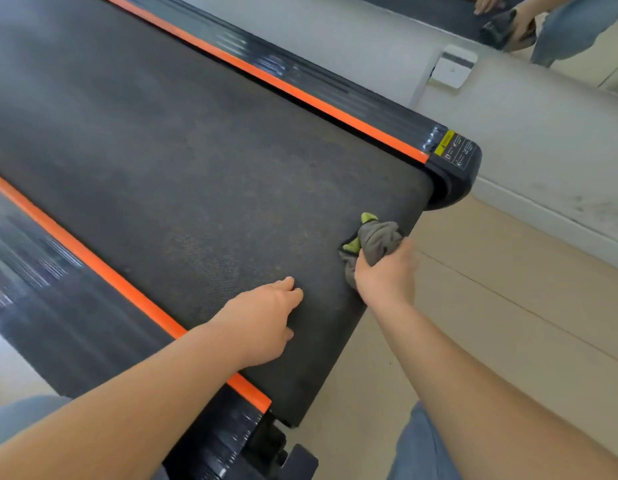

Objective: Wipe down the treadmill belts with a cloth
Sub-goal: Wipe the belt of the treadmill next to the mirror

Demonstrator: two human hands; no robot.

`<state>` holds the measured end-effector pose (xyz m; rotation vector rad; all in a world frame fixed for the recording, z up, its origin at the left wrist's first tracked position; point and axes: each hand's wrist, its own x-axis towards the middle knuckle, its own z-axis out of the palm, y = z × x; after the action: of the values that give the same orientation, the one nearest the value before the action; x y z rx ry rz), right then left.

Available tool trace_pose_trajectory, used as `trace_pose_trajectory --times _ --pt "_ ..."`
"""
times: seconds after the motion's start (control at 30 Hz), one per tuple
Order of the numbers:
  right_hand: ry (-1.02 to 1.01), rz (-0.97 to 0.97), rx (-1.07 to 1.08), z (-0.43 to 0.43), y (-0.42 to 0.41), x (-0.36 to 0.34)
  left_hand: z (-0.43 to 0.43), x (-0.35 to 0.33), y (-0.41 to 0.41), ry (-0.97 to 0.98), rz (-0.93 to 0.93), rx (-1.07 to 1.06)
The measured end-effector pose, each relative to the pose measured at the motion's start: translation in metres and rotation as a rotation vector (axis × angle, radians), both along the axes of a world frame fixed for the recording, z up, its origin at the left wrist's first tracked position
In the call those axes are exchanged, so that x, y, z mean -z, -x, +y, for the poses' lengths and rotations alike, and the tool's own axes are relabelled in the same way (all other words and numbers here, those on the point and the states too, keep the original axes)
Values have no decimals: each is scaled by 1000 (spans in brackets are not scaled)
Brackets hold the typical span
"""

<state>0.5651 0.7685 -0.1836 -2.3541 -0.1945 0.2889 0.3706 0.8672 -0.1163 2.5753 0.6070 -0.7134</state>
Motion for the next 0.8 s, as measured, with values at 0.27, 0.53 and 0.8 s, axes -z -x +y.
trace_pose_trajectory --times 0.27,0.53,0.8 --pt "-28 -5 -211 -57 149 5 13 8 16 -33 -80 14" --pt "-60 134 111 -6 58 -18 17 -3 37 -24 -121 -77" --pt "-109 176 -203 -60 225 -4 12 1 42 -12 -161 -25"
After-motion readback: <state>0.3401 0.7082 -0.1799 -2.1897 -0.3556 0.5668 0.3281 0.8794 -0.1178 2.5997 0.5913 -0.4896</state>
